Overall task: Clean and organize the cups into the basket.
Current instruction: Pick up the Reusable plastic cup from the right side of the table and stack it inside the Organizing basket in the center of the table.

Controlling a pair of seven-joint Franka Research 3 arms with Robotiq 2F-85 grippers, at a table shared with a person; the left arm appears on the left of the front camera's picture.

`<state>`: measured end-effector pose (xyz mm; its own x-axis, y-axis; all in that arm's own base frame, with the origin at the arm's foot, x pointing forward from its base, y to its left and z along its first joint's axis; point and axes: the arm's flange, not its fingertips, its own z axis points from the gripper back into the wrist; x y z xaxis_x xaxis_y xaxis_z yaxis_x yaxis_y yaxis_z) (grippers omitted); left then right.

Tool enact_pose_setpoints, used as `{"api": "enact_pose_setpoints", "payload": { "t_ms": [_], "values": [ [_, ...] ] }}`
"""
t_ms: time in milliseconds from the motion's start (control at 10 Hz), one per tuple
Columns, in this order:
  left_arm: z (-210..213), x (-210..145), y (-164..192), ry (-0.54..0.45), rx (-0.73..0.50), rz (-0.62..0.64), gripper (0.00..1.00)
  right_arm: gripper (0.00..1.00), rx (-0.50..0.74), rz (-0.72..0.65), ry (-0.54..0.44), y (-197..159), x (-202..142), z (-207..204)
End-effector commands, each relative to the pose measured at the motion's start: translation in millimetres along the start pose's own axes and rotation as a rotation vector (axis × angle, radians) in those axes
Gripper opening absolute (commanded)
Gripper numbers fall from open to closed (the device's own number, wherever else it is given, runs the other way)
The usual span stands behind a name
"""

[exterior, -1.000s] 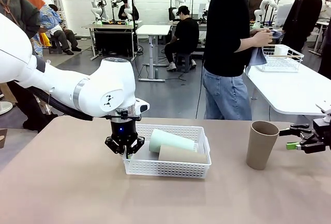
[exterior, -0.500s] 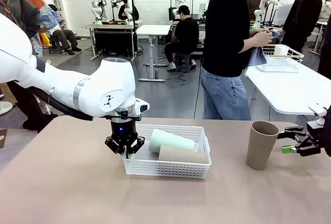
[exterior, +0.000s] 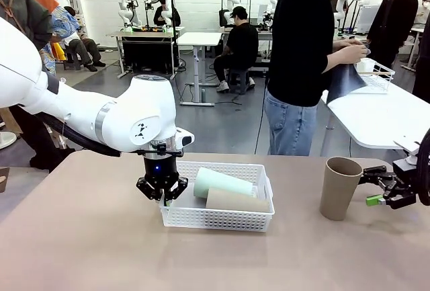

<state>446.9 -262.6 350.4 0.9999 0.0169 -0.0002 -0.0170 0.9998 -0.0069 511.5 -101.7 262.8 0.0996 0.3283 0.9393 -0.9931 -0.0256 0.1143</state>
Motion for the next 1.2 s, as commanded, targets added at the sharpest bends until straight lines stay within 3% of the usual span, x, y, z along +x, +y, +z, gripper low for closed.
{"api": "enact_pose_setpoints", "payload": {
  "t_ms": [0,1100],
  "values": [
    [0.4,-1.4,0.4,0.000,-0.002,0.002,0.00,1.00,0.026,0.023,0.029,-3.9,-1.2,-9.3],
    [0.4,-1.4,0.4,0.000,-0.002,0.002,0.00,1.00,0.170,0.046,0.067,-7.9,10.1,-78.9]
  ]
}}
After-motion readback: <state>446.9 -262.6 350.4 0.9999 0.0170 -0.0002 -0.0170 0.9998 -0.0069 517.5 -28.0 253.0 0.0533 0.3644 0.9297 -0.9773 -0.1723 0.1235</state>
